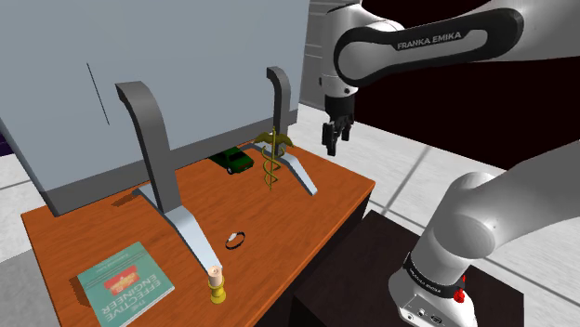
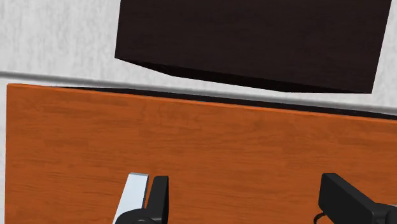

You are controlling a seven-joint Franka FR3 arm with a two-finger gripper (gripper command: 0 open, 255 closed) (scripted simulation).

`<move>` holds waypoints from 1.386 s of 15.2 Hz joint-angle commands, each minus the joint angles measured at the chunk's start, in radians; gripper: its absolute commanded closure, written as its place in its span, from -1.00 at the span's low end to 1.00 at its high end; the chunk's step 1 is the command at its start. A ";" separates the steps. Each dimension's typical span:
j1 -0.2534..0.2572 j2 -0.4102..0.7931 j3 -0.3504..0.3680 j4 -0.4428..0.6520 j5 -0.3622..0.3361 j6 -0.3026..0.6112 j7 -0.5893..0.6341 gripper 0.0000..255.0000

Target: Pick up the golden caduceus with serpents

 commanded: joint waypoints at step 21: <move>-0.072 0.791 0.037 0.424 -0.271 0.499 0.343 -1.00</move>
